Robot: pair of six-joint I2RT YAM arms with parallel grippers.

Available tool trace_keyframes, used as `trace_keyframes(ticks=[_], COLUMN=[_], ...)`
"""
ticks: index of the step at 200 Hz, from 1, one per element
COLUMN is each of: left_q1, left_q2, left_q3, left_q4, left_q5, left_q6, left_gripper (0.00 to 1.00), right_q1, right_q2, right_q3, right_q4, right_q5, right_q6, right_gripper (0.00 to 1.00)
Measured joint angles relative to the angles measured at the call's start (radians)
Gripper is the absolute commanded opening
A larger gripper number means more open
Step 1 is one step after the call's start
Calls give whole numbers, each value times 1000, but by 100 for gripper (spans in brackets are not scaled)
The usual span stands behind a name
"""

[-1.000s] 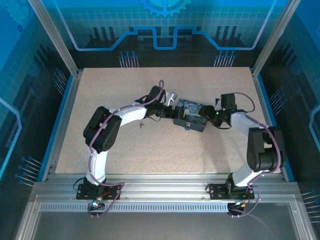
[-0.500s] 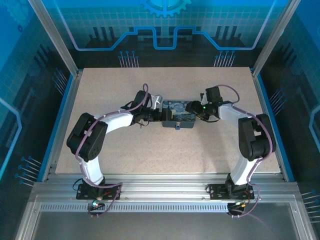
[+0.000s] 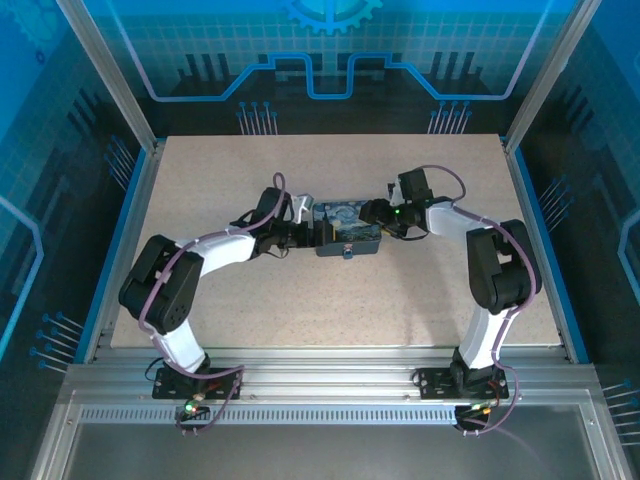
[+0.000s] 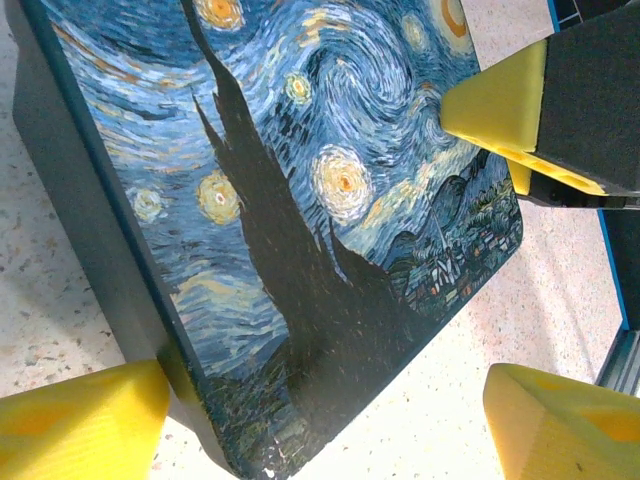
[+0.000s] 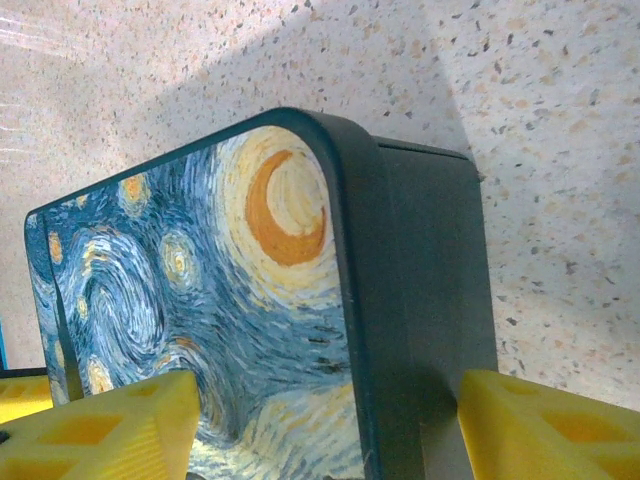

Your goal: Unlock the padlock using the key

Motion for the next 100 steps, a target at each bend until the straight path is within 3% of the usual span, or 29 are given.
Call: trace_keyframes(ticks=[100], left_q1=[1], left_q2=[-53], left_q3=[-68], left_q4=[38], left_q5=[-9], left_q6=[-45], left_gripper=[83], right_q1=[16], right_q2=[-40], right_q3=[-55], right_q4=[6], right_q5=[0], right_q6=[7], right_gripper=[75])
